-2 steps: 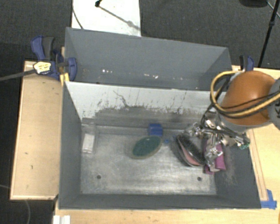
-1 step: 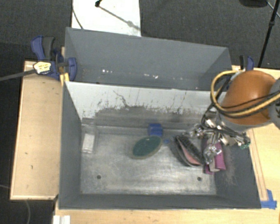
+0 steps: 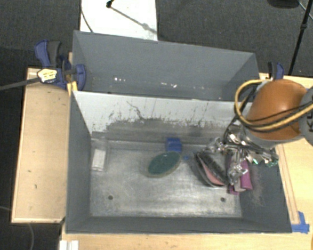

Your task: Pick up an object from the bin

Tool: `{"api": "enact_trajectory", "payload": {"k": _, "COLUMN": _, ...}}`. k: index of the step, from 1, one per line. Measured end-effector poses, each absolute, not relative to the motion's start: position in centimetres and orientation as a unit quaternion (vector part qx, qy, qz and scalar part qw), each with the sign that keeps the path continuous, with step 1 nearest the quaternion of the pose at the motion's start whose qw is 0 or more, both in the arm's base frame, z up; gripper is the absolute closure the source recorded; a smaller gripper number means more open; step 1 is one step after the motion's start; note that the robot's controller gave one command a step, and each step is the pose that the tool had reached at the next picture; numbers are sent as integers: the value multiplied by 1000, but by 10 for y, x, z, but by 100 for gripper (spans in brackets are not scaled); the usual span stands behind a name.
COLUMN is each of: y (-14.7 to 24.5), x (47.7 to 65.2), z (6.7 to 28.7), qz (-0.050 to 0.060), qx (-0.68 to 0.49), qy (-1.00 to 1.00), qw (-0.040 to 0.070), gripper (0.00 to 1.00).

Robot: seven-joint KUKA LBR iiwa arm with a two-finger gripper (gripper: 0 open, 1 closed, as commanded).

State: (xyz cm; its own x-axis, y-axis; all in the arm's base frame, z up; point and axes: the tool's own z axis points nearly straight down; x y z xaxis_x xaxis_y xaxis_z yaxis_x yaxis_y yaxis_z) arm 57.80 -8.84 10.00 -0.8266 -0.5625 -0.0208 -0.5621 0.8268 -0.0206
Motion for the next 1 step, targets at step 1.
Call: {"api": "enact_trajectory", "payload": {"k": 1, "y": -86, "x": 571, "z": 91, "qz": -1, "qx": -295, "qy": 955, "qw": 3, "gripper": 100}}
